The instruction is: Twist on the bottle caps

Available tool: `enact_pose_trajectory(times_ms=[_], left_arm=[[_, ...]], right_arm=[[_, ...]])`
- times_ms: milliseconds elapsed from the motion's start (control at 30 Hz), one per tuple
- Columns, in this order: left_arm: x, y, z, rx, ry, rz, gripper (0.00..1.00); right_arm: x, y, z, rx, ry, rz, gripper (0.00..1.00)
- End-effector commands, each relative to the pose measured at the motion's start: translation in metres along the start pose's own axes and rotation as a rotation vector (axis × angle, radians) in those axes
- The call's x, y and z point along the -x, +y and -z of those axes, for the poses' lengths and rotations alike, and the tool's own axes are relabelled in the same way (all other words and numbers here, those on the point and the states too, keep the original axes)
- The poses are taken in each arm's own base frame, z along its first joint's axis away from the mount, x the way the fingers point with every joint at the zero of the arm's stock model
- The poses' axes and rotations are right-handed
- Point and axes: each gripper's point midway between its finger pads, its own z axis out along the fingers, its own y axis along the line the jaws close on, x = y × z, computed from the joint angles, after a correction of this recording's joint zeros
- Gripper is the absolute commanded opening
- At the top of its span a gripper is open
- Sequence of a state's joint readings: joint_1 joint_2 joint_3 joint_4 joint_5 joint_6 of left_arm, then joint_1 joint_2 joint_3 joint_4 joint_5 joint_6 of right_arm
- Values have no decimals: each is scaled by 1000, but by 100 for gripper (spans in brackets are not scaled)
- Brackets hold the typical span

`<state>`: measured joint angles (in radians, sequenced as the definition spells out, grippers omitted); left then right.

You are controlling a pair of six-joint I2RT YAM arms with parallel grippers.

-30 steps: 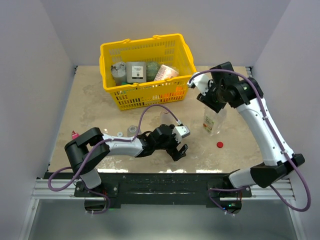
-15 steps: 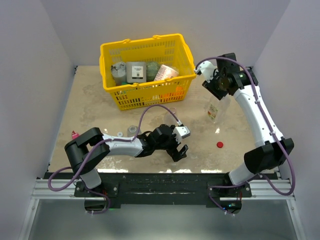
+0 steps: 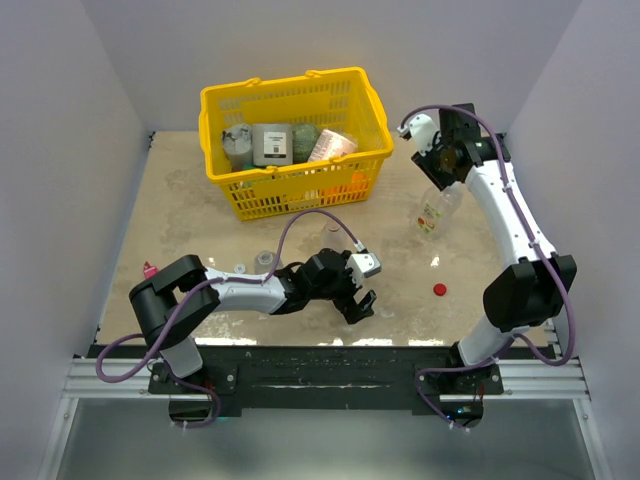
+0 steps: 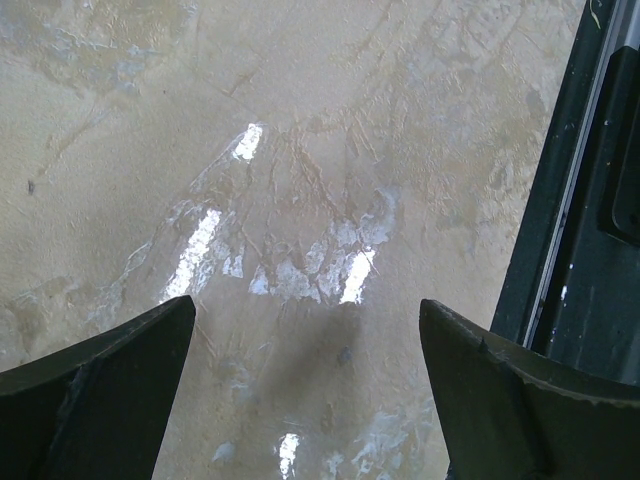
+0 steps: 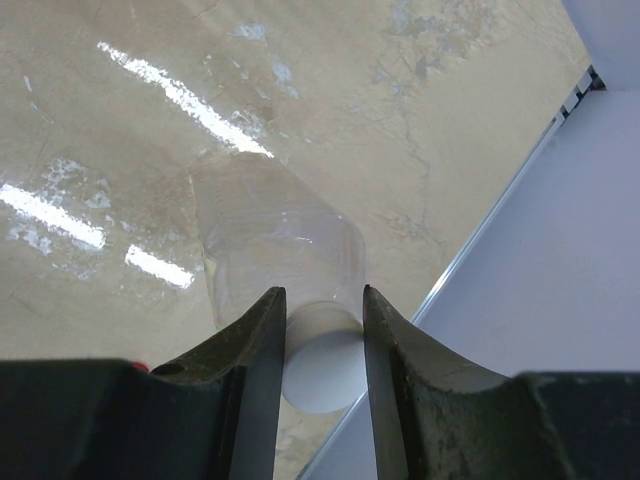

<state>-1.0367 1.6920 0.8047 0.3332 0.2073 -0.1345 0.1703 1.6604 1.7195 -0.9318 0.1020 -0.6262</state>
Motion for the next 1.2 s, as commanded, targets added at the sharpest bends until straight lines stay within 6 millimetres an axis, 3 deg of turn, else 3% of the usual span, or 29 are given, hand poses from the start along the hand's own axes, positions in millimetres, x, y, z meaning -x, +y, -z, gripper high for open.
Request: enact_pose_trajectory(times_ms=[0,133,433,533,600,667,733,767,800,833,867,933,967,1033,1100,1133,1167], left_arm=[[16,-7,4,-30,-55,-37,100],[16,-8,4,-38,-56,-42,100],[16,-13,4,-73,-60,-91,100],[16,-27,7,-158,-64,-119,100],[22,-43,14,-251,-85,-163,100],[29,-54,23,-326,-101,-208,99],[41,-61,32,-377,-122,-234,98],[55,-65,43,-396,-156,-242,98],[70,-67,49,-392,-187,-259,98],[73,-66,55,-385,-179,-268,98],[90,-63,67,-358,-216,-303,98],[114,-57,88,-315,-274,-367,98],[141,-52,115,-281,-360,-399,98],[184,-47,150,-217,-461,-436,98],[237,-24,197,-42,-553,-380,98],[251,-10,211,34,-569,-346,98],[267,18,235,166,-610,-287,99]], right_arm=[[9,-4,-3,-24,-32,-34,31],[10,-7,-1,-40,-39,-39,49],[27,-14,11,-50,-100,-85,63],[48,-26,33,-69,-170,-123,64],[61,-16,51,5,-230,-131,65],[77,-13,82,38,-336,-121,66],[90,1,100,100,-452,-101,72],[94,2,126,89,-527,-111,75],[97,8,133,111,-572,-110,78],[92,17,128,133,-576,-116,84],[97,15,147,110,-648,-113,85],[94,29,144,158,-666,-96,86],[92,33,142,172,-662,-97,86],[86,44,134,216,-639,-106,85],[84,55,129,270,-632,-109,84],[85,69,129,342,-649,-104,83],[87,79,129,385,-662,-110,83]])
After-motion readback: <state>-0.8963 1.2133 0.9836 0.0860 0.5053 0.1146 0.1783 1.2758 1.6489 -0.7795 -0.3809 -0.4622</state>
